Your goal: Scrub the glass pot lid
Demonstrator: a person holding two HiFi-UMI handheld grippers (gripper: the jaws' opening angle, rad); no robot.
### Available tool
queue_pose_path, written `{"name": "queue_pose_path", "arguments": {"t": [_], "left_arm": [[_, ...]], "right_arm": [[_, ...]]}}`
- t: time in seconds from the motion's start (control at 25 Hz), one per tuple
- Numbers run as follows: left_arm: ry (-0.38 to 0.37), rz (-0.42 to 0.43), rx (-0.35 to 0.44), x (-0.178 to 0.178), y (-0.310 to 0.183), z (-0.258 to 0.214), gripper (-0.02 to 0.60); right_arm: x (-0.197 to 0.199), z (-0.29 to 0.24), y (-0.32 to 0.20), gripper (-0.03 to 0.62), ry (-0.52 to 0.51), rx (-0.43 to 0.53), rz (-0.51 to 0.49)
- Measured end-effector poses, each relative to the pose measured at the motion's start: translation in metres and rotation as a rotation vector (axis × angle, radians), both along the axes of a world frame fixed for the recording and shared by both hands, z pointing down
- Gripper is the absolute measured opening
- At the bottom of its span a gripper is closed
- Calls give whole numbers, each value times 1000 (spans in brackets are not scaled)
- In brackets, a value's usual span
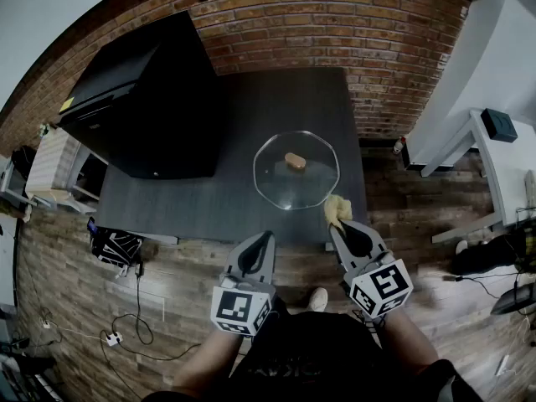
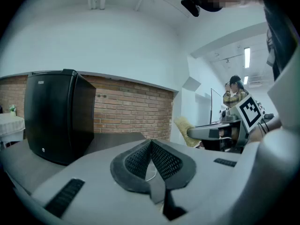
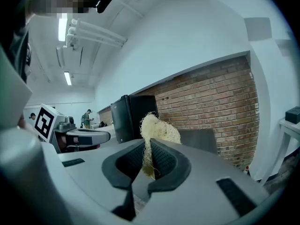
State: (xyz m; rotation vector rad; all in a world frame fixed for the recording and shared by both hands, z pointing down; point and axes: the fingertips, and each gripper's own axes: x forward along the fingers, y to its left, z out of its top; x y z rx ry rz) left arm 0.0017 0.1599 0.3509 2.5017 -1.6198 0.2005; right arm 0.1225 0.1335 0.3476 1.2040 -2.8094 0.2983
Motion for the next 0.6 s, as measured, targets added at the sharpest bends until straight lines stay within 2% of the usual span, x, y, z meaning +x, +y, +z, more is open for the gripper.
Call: {"name": "queue_pose_path", "arguments": {"t": [0.6], "left_arm": [[-1,-9,5,2,-5,-1,32]], "right_arm": [[4,-4,-7,41,-33,25,-1]]}}
